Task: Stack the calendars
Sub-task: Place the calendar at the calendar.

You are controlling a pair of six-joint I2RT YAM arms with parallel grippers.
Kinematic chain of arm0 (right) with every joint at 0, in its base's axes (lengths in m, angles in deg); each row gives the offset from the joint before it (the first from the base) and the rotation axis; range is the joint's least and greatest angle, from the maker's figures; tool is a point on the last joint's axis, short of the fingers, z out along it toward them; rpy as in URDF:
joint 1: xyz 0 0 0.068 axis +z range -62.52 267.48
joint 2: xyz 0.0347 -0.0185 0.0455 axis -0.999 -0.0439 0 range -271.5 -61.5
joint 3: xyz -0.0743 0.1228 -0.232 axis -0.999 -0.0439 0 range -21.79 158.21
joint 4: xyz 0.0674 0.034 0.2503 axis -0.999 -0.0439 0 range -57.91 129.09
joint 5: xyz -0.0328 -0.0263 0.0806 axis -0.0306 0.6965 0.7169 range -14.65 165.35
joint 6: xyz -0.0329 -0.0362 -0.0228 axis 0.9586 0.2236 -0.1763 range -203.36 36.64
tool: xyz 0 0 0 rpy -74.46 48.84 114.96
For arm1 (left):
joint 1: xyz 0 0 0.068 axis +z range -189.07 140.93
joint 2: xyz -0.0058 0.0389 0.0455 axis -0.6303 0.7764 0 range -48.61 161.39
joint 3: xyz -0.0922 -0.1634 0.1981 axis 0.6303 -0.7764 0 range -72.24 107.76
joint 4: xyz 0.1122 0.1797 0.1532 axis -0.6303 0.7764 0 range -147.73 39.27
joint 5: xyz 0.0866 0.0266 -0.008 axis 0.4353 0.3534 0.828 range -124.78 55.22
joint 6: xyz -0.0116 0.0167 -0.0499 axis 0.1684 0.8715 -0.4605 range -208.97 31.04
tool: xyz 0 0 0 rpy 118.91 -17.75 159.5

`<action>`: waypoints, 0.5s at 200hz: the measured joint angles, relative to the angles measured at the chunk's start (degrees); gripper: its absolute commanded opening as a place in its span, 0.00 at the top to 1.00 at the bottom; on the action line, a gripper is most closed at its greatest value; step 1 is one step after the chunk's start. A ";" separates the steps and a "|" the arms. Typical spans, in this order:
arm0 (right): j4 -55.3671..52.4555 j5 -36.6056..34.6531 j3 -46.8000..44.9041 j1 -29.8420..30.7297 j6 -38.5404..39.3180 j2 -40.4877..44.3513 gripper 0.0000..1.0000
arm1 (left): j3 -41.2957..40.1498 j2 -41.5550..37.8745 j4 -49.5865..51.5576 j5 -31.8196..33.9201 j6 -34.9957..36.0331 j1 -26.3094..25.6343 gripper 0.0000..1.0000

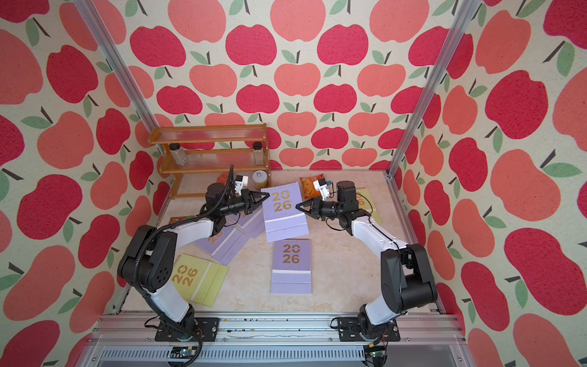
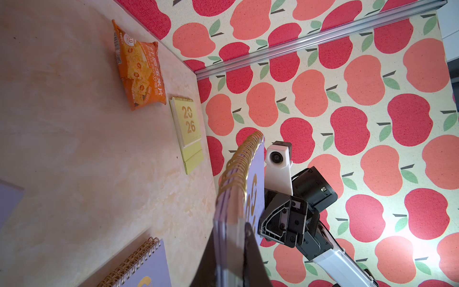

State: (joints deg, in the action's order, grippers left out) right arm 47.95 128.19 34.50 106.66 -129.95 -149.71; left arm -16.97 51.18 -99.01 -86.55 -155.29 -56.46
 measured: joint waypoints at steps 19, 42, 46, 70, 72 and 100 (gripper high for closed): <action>-2.78 -0.70 0.02 0.11 1.90 0.00 0.46 | 0.50 -0.02 0.28 -1.29 0.44 0.09 1.00; -9.90 -1.31 1.66 0.31 7.85 0.07 0.36 | 3.15 -0.28 5.97 -3.28 5.01 0.09 1.00; -11.13 -1.27 2.16 0.31 8.92 0.09 0.35 | 3.56 -0.59 7.52 -3.56 6.16 0.09 1.00; -17.25 -0.85 4.85 -0.87 15.45 1.53 0.25 | 5.16 -3.93 16.06 -5.62 13.14 0.09 1.00; -17.68 -0.76 4.96 -1.16 15.96 1.81 0.25 | 5.31 -4.26 16.68 -5.75 13.70 0.09 1.00; -18.78 3.04 5.09 -5.18 20.90 4.55 0.26 | 6.23 -9.46 22.29 -7.52 19.74 0.09 1.00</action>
State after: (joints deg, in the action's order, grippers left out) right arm 29.18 131.23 39.59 101.48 -109.06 -145.16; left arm -10.75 41.71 -76.72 -94.07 -135.55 -56.37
